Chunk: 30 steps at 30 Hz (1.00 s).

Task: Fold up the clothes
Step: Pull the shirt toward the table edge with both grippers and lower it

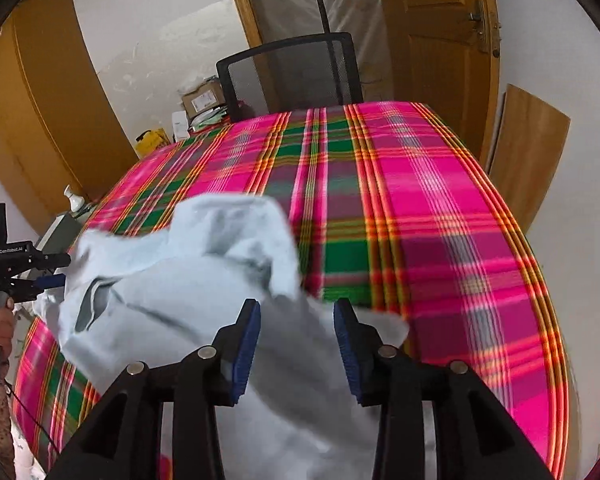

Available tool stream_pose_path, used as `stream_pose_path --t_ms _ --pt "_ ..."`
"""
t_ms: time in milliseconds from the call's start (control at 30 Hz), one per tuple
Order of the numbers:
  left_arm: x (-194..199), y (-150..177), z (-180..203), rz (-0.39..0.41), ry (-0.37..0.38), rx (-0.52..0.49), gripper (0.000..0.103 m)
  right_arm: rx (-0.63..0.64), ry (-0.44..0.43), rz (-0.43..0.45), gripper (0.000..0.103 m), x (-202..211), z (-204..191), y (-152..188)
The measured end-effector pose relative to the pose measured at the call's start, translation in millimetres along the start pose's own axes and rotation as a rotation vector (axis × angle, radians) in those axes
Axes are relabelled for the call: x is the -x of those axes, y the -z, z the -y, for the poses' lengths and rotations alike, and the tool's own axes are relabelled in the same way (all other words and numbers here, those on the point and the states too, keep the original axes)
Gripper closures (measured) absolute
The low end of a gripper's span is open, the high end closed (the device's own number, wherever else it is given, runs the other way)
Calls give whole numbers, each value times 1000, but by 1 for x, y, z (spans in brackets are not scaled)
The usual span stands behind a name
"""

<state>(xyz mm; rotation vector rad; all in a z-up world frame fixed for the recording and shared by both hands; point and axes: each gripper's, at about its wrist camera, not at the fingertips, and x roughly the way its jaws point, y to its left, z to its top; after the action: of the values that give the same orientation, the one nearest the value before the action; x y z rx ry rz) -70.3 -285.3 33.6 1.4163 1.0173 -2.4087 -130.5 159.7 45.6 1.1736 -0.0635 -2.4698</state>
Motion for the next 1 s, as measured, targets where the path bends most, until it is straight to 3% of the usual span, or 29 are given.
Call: stream_pose_path --t_ms 367,400,467,533,567,600,667,867,1000 --pt "-35 -23 1 -73 16 34 48 67 -94 -75 63 -49 -9 -31" --pt "-37 -25 0 -80 17 36 49 67 -104 -81 65 -54 -9 -33" --pt "-39 -29 1 -93 10 33 51 64 -124 -91 83 -60 -7 -35" --pt "-41 -33 1 -104 4 36 59 63 -127 -95 93 -65 -6 -37" --pt "-41 -35 1 -108 1 31 70 63 -126 -98 96 -67 -5 -38" --pt "-41 -36 2 -111 -3 26 81 66 -127 -97 97 -68 -6 -40" --pt "-39 -38 7 -97 -25 8 88 73 -128 -91 98 -68 -7 -45" --pt "-31 -47 11 -50 -23 -1 98 105 -89 -68 98 -67 -11 -62" --pt "-10 -56 10 50 -2 2 99 110 -63 -50 98 -65 -7 -74"
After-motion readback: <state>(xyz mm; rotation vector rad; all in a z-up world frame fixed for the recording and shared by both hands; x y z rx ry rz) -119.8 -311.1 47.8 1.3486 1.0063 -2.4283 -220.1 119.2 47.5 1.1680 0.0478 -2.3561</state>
